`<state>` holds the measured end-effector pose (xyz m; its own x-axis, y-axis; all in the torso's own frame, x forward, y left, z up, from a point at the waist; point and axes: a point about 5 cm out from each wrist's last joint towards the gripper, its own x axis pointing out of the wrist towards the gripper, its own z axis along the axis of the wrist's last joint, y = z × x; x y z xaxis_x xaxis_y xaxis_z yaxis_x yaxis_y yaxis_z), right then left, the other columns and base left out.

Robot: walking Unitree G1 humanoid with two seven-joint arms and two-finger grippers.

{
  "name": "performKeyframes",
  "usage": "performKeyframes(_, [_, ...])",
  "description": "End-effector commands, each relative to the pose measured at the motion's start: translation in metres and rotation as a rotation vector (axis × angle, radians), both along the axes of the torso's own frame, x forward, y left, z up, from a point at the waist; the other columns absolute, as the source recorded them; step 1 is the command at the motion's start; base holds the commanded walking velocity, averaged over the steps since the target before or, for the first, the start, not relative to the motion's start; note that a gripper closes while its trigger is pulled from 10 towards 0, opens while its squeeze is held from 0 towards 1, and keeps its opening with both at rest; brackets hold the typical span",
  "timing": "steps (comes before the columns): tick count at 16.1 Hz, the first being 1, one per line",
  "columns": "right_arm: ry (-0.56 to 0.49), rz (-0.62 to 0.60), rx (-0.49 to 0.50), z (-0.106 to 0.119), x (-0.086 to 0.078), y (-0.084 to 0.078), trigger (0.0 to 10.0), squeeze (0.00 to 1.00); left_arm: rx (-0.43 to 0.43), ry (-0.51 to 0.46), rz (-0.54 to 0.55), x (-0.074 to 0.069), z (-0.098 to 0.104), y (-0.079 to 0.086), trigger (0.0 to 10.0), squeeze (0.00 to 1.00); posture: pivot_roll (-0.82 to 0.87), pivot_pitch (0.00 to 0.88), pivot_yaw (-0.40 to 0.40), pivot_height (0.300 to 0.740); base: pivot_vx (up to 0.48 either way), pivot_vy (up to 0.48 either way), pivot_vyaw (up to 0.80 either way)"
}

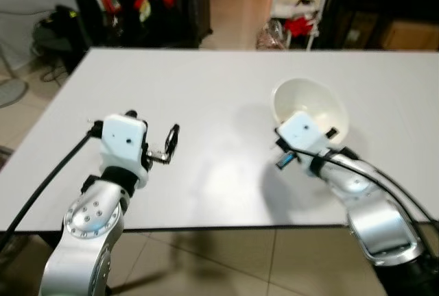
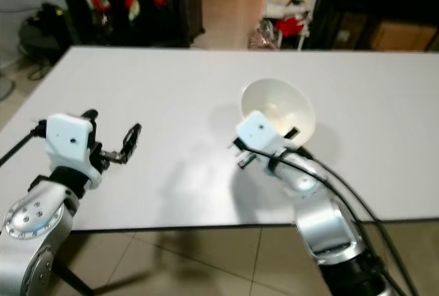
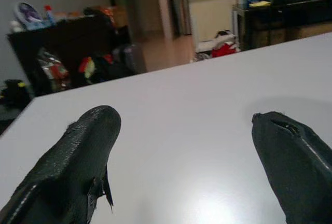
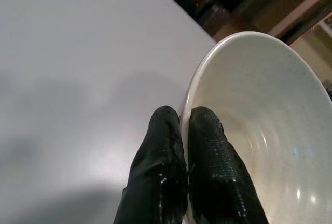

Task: Setting the table

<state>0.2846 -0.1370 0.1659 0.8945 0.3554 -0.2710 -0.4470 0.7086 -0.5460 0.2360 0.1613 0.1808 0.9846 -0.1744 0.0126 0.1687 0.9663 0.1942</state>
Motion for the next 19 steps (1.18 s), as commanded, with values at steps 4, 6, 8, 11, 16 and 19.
performKeyframes(4, [-0.008,0.168,-0.016,0.008,0.004,0.019,10.0,0.00,0.025,0.017,0.039,-0.004,-0.001,0.008,10.0,0.00,0.02,0.000,-0.028,0.740,0.125,0.000,0.00])
performKeyframes(6, [0.019,0.176,-0.032,0.006,0.016,0.021,10.0,0.00,0.033,0.019,0.036,-0.003,-0.001,0.008,10.0,0.00,0.02,0.000,-0.024,0.740,0.000,0.000,0.00])
performKeyframes(8, [0.013,0.188,-0.055,0.006,0.033,0.025,10.0,0.00,0.056,0.030,0.016,-0.004,-0.001,0.009,10.0,0.00,0.02,0.000,-0.019,0.740,0.000,0.000,0.00])
performKeyframes(11, [0.048,0.263,-0.121,0.002,0.061,0.033,10.0,0.00,0.069,0.044,-0.063,-0.006,0.002,0.007,10.0,0.00,0.04,0.017,-0.012,0.740,0.000,0.000,0.00])
performKeyframes(16, [0.089,0.322,-0.201,0.003,0.096,0.038,10.0,0.00,0.097,0.099,-0.184,-0.014,0.001,0.001,10.0,0.00,0.06,0.047,-0.010,0.740,0.000,0.000,0.00])
performKeyframes(19, [0.086,0.323,-0.221,0.002,0.105,0.043,10.0,0.00,0.102,0.119,-0.216,-0.016,0.001,-0.002,10.0,0.00,0.07,0.055,-0.009,0.740,0.000,0.000,0.00])
